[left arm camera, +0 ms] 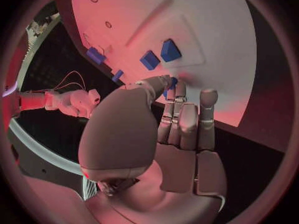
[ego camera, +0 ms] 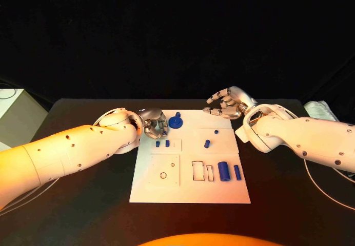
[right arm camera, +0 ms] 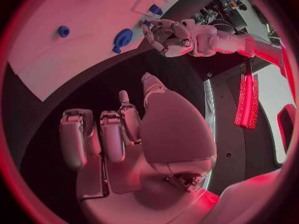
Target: Assemble the parts on the task board
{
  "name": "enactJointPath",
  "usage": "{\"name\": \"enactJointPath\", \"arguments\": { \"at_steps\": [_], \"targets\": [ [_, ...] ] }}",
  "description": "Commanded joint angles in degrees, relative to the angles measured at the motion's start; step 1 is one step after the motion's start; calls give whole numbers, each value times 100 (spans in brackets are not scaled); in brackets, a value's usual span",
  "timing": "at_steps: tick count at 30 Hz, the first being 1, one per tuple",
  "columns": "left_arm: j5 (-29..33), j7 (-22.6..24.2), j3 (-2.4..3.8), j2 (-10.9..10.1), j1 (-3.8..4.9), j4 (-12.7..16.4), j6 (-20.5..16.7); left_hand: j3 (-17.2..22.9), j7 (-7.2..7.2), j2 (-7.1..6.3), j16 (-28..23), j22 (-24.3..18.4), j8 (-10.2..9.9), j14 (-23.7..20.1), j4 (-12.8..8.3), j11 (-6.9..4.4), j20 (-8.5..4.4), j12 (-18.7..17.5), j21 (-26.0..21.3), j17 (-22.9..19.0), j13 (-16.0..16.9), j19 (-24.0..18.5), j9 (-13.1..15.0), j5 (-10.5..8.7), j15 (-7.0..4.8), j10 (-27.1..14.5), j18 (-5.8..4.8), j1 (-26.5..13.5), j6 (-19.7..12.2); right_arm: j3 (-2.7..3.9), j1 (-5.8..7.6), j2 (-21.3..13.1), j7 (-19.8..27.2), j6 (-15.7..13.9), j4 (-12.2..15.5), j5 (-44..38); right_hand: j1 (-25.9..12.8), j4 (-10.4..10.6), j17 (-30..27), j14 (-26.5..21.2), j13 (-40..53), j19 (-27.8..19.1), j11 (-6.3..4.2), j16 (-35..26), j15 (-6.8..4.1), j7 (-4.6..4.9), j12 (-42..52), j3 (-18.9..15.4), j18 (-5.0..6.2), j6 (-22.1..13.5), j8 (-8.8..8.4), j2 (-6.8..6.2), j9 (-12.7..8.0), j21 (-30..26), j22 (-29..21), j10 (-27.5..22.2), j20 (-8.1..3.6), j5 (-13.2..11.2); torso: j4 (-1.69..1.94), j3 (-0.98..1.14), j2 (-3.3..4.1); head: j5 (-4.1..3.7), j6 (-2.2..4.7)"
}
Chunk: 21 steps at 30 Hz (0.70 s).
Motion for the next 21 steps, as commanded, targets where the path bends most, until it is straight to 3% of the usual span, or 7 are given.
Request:
{"name": "enactJointPath", "arguments": {
  "at_steps": [1, 21],
  "targets": [
    [-17, -22, -20, 4, -17, -14, 153, -45, 25, -22, 16, -39, -75, -11, -8, 42, 17, -56, -62, -23, 10, -35, -5, -26, 30, -17, -88, -100, -104, 1, -3, -1, 36, 36, 9, -56, -32, 7, 1088, 482, 431, 355, -8, -34, -25, -13, -18, 22, 54, -10, 22, 23, 10, -19, 1155, -42, -52, 34, -1, 1, -3, 0, 2],
    [8, 5, -21, -56, -47, 56, -9, -18, 102, -98, -3, -129, -437, -71, -31, 67, 43, -217, -149, -112, 74, -77, -101, -1, 58, 41, -71, -164, -485, 1, -2, -5, 36, 66, -40, -42, -33, 7, 1059, 474, 423, 343, -8, -47, -25, -13, -27, 22, 61, -14, 23, 20, 9, -46, 1138, -49, -53, 34, 1, 0, -3, 6, 3]
  ]
}}
